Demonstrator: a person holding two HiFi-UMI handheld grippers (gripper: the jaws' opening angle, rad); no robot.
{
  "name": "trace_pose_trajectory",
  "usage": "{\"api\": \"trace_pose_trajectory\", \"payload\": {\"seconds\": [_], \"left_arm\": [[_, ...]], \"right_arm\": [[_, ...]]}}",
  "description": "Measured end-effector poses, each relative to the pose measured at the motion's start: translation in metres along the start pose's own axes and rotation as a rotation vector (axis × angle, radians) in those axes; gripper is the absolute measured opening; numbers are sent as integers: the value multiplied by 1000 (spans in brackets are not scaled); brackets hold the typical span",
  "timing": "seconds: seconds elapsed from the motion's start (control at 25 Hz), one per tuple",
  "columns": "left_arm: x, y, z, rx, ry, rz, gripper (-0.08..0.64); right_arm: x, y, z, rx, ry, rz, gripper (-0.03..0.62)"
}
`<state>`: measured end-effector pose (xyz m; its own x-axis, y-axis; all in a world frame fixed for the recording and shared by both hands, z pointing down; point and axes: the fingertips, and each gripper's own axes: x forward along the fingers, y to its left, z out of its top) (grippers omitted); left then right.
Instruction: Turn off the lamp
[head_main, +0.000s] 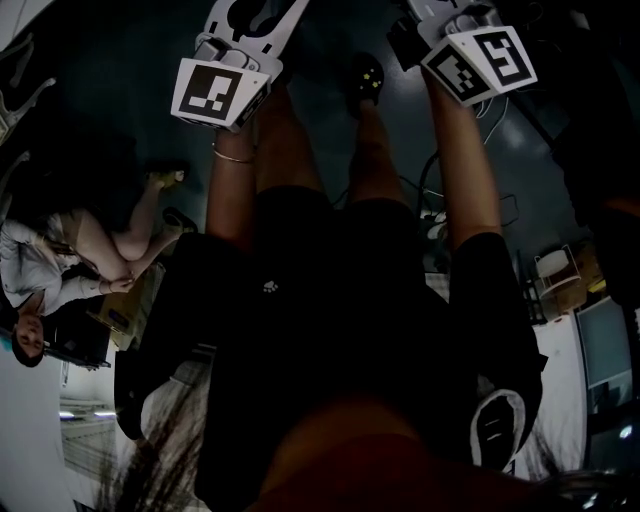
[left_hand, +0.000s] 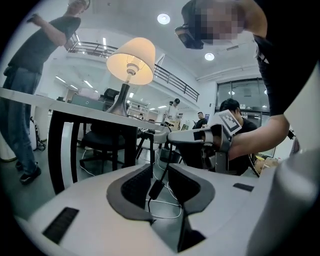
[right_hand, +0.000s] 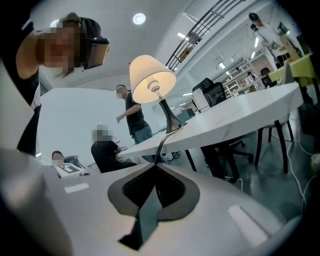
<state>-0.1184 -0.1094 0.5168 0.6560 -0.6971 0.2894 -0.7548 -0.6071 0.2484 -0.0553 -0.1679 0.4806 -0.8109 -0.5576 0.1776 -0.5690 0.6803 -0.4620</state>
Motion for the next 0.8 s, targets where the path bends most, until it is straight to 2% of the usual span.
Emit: {"api": "trace_pose_trajectory", "payload": {"seconds": [0.4, 0.52, 0.8], "left_arm": [[25, -22, 13, 53, -23, -84, 97], [38, -25, 24, 37, -57, -97, 97], [55, -39, 37, 57, -71, -164, 97]], "right_arm": [[-10, 17, 26, 211, -68, 126, 6], [-9, 21, 34, 264, -99, 168, 6], [-9, 21, 36, 313, -132, 186, 6]]}}
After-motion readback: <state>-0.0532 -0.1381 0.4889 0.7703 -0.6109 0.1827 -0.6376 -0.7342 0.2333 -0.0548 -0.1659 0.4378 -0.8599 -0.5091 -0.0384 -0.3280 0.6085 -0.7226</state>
